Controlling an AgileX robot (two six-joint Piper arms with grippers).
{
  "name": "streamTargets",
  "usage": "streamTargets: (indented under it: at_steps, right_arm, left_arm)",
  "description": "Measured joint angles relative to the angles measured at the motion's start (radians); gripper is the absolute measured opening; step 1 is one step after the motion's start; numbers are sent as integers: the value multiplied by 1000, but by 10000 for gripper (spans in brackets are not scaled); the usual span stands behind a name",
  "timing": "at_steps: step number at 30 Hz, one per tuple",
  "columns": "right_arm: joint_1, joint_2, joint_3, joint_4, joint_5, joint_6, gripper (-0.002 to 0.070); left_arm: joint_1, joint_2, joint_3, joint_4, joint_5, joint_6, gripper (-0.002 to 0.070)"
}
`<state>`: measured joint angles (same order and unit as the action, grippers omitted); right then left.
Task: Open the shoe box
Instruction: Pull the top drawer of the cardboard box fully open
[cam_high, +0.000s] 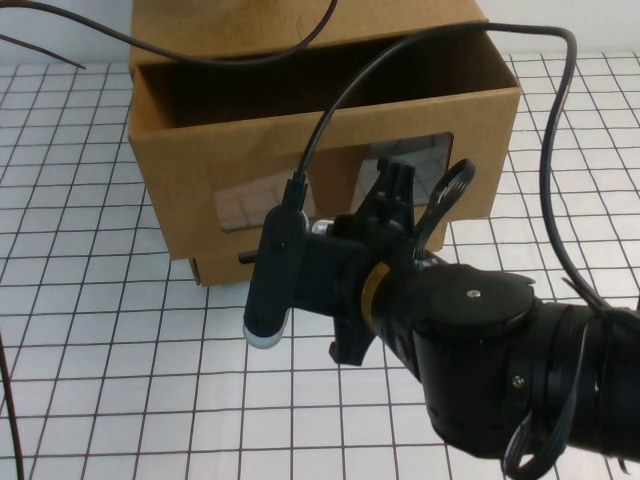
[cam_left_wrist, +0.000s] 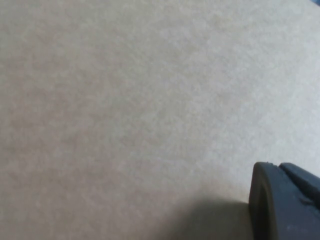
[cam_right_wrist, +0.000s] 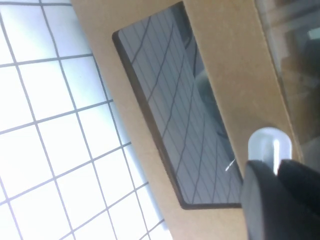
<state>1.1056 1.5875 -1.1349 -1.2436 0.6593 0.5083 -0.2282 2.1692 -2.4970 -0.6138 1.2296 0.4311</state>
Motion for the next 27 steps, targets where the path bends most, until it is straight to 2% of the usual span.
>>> streamTargets:
  at_steps: [13, 17, 21, 27]
  right_arm:
    - [6, -2, 0, 63, 12, -27, 8]
    - [8, -7, 0, 61, 19, -27, 8]
    - [8, -11, 0, 59, 23, -27, 8]
    - [8, -9, 0, 74, 42, -27, 8]
  left_arm:
    - [0, -11, 0, 29, 2, -2, -3]
    - [-4, -52, 18, 85, 15, -2, -3]
    - [-52, -112, 91, 150, 22, 5, -3]
    - [-111, -122, 151, 162, -8, 36, -2]
